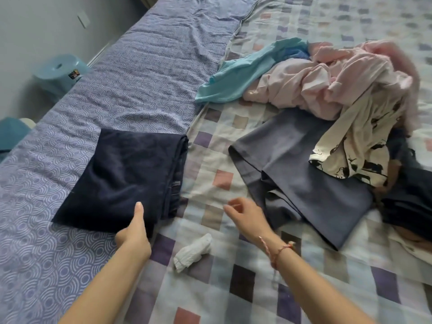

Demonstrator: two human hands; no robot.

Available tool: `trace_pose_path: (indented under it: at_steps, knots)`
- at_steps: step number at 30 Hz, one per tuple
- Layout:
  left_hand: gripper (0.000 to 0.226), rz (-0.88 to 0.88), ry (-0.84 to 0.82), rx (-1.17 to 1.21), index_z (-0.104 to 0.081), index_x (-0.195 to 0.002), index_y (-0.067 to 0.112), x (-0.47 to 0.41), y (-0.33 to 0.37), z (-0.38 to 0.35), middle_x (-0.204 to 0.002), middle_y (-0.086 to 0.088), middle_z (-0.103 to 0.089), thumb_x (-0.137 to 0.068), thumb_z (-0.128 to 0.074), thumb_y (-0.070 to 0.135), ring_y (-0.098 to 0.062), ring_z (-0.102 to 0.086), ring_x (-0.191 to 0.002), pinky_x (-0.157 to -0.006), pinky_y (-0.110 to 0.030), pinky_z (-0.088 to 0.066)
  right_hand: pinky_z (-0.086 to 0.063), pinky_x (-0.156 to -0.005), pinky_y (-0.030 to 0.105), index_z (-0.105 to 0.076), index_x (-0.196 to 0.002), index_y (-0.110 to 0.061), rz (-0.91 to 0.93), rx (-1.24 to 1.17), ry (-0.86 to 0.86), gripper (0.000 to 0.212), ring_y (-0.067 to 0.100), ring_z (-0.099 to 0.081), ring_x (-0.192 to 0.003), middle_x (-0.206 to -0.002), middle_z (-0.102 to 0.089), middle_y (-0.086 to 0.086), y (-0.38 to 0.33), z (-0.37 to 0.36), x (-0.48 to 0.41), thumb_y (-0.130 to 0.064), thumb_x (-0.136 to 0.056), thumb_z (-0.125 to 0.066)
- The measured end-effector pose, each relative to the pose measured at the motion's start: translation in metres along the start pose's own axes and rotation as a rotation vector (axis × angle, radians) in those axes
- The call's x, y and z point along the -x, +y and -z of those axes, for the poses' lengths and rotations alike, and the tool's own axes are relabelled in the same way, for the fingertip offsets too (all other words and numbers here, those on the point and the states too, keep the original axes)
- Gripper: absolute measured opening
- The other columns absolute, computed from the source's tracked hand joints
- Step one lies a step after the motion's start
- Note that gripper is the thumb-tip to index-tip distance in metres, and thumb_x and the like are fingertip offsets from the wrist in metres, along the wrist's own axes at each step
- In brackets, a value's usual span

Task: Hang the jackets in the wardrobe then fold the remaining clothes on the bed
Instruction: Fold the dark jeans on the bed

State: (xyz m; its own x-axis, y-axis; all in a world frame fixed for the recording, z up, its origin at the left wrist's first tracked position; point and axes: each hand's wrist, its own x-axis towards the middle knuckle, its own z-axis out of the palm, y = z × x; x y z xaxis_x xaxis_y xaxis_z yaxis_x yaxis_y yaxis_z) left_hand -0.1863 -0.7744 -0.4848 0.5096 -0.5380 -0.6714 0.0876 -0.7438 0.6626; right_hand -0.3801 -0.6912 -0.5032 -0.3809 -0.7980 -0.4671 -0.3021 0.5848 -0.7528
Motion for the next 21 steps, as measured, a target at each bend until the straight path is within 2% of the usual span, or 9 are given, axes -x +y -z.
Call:
trace_pose_path:
  at_steps: [4,7,8,10,13,15,17,18,21]
  knots:
    - [0.06,0.098,-0.243,0.071,-0.041,-0.138,0.007,0.003,0.013,0.011,-0.145,-0.003,-0.037,-0.089,-0.058,0.039,-0.015,-0.026,-0.137,-0.106,-0.023,-0.023,-0.047,-0.078,0.019,-0.046,-0.126,-0.003,-0.18,-0.513,-0.219,0.062,0.009,-0.055,-0.094,-0.112,-0.059,0.002,-0.056,-0.069,-0.013,-0.041,-0.083,-0.067]
    - [0.065,0.154,-0.318,0.061,-0.042,-0.137,0.007,-0.004,0.011,0.011,-0.14,-0.001,-0.045,-0.086,-0.061,0.042,-0.02,-0.043,-0.13,-0.102,-0.02,-0.035,-0.041,-0.092,0.024,-0.036,-0.128,-0.008,-0.265,-0.634,-0.256,0.082,0.01,-0.051,-0.106,-0.115,-0.051,-0.005,-0.084,-0.099,-0.026,-0.055,-0.071,-0.073]
    - [0.064,0.15,-0.315,0.049,-0.047,-0.134,0.009,-0.012,0.009,0.013,-0.12,0.003,-0.06,-0.084,-0.064,0.045,-0.02,-0.064,-0.101,-0.081,-0.016,-0.05,-0.038,-0.1,0.029,-0.032,-0.133,-0.007,-0.292,-0.605,-0.236,0.105,0.015,-0.047,-0.118,-0.128,-0.048,-0.002,-0.089,-0.108,-0.032,-0.066,-0.058,-0.075]
    - [0.056,0.163,-0.332,0.008,-0.057,-0.119,0.015,-0.027,0.004,0.019,-0.088,0.003,-0.06,-0.077,-0.067,0.052,-0.006,-0.035,-0.035,-0.03,-0.011,-0.029,-0.035,-0.107,0.039,-0.028,-0.139,-0.009,-0.321,-0.533,-0.181,0.138,0.022,-0.041,-0.128,-0.138,-0.042,0.002,-0.095,-0.121,-0.041,-0.08,-0.03,-0.074]
    - [0.045,0.154,-0.361,-0.047,-0.059,-0.1,0.019,-0.044,0.0,0.028,-0.121,0.002,-0.06,-0.076,-0.065,0.057,-0.002,-0.016,-0.028,-0.029,-0.01,-0.013,-0.047,-0.088,0.032,-0.05,-0.121,-0.006,-0.319,-0.554,-0.19,0.091,0.02,-0.055,-0.106,-0.117,-0.057,0.003,-0.099,-0.127,-0.052,-0.055,-0.053,-0.083]
    - [0.06,0.13,-0.379,-0.019,-0.059,-0.111,0.018,-0.049,-0.001,0.033,-0.097,0.002,-0.066,-0.077,-0.055,0.067,-0.008,-0.037,-0.032,-0.032,-0.012,-0.031,-0.053,-0.074,0.033,-0.061,-0.108,-0.003,-0.292,-0.595,-0.198,0.057,0.022,-0.062,-0.094,-0.107,-0.065,0.007,-0.108,-0.13,-0.055,-0.03,-0.062,-0.081]
    - [0.083,0.086,-0.342,0.045,-0.052,-0.128,0.011,-0.046,-0.007,0.039,-0.115,-0.008,-0.063,-0.08,-0.033,0.076,-0.031,-0.066,-0.088,-0.081,-0.032,-0.055,-0.058,-0.076,0.042,-0.066,-0.099,-0.002,-0.273,-0.695,-0.218,0.048,0.029,-0.068,-0.09,-0.102,-0.07,0.015,-0.124,-0.128,-0.049,-0.02,-0.057,-0.078]
    - [0.085,0.049,-0.283,0.052,-0.046,-0.134,0.009,-0.048,-0.013,0.039,-0.13,-0.012,-0.054,-0.085,-0.024,0.074,-0.036,-0.055,-0.115,-0.102,-0.042,-0.043,-0.057,-0.078,0.048,-0.067,-0.096,-0.001,-0.267,-0.767,-0.232,0.044,0.031,-0.069,-0.088,-0.101,-0.07,0.016,-0.131,-0.126,-0.048,-0.017,-0.057,-0.077]
    - [0.052,-0.111,-0.161,-0.139,-0.05,-0.124,-0.007,-0.045,-0.032,0.049,-0.128,-0.023,-0.054,-0.1,-0.03,0.035,-0.04,-0.05,-0.118,-0.103,-0.047,-0.039,-0.056,-0.075,0.04,-0.066,-0.094,-0.002,-0.212,-0.943,-0.246,0.023,0.028,-0.065,-0.079,-0.092,-0.068,0.014,-0.148,-0.113,-0.034,-0.007,-0.071,-0.067]
